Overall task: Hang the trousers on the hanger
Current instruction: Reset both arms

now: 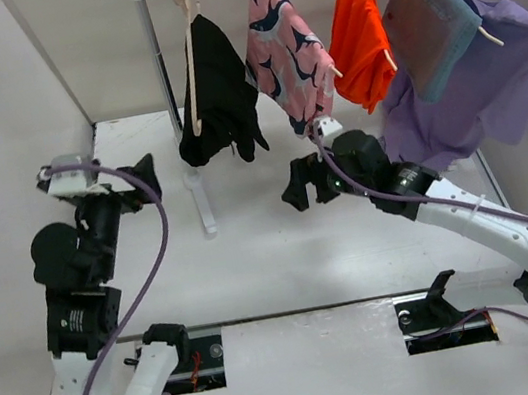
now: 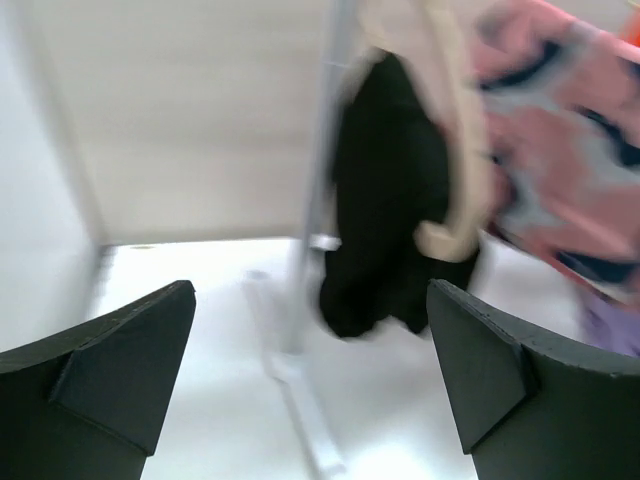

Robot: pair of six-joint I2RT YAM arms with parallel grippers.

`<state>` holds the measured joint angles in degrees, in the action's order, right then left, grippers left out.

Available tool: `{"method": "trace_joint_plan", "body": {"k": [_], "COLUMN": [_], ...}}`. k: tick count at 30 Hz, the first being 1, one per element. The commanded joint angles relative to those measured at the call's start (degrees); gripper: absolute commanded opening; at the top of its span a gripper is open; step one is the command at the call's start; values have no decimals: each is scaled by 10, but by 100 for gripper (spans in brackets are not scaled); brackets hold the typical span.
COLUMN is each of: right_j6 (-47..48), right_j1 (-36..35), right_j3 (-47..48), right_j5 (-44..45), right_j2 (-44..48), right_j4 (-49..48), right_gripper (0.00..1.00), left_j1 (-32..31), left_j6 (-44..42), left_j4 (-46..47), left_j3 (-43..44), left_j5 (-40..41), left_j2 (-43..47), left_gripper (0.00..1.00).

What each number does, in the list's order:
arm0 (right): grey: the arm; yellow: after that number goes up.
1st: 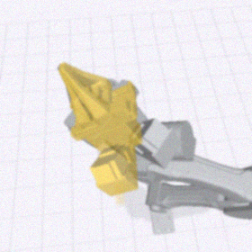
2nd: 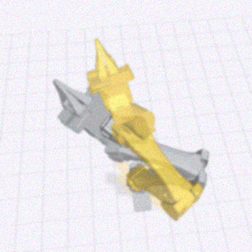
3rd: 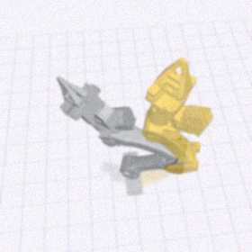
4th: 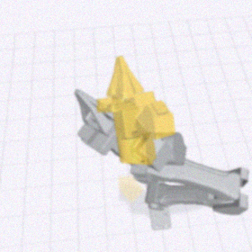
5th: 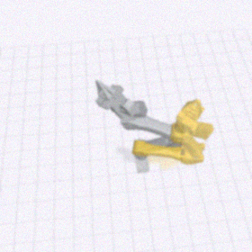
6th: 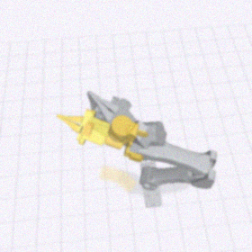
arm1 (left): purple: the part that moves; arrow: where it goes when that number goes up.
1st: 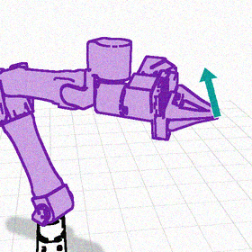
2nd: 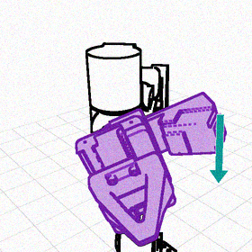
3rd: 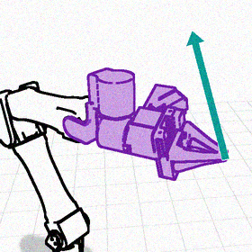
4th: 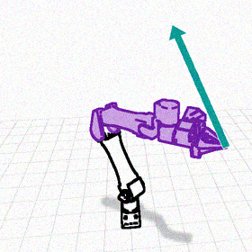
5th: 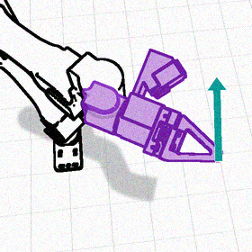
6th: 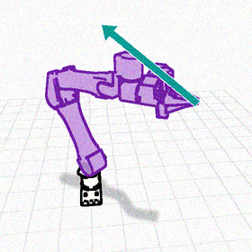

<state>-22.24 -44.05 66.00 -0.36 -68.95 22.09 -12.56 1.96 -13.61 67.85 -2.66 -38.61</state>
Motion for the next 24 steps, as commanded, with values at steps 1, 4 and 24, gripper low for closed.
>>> {"method": "trace_joint_plan", "body": {"k": [1,4,24], "right_j6": [-62,-111,-151], "right_j1": [-7,-1,247], "right_j3": [-72,-124,-253], "right_j5": [30,58,142], "right_j2": [23,31,170], "right_j4": [-12,-17,46], "right_gripper": [99,99,99], "left_j1": [42,62,112], "left_j6": [-23,-51,-122], "left_j4": [-7,-7,68], "left_j3": [-64,-141,-355], "left_j5": [156,281,241], "left_j2": [27,33,-30], "left_gripper": [100,100,100]}}
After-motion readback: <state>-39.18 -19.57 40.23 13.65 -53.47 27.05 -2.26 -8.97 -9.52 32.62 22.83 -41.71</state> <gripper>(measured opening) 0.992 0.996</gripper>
